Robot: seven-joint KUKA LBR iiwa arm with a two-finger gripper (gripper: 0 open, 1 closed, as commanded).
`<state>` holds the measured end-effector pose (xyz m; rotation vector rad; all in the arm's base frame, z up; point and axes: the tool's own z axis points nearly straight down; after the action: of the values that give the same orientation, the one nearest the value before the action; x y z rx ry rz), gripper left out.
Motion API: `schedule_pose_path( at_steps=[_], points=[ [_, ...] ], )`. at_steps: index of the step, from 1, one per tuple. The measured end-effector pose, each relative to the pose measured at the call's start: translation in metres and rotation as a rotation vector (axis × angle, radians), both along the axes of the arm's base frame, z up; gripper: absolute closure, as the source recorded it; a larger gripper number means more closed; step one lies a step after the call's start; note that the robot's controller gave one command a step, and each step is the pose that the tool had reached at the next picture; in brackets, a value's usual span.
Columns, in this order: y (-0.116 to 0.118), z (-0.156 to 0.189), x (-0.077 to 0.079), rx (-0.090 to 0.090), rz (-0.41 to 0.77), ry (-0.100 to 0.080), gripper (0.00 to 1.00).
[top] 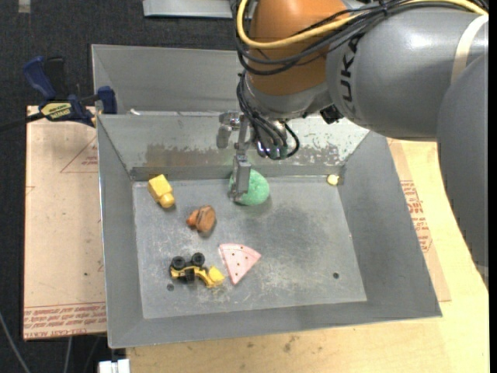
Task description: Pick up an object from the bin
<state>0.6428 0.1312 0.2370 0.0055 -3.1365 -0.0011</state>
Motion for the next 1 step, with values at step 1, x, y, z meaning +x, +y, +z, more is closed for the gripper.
schedule_pose_path(
  at_steps=[1],
  points=[
    [-0.0007, 0.0052, 0.0008, 0.001, -0.002, -0.007, 0.00]
  ],
)
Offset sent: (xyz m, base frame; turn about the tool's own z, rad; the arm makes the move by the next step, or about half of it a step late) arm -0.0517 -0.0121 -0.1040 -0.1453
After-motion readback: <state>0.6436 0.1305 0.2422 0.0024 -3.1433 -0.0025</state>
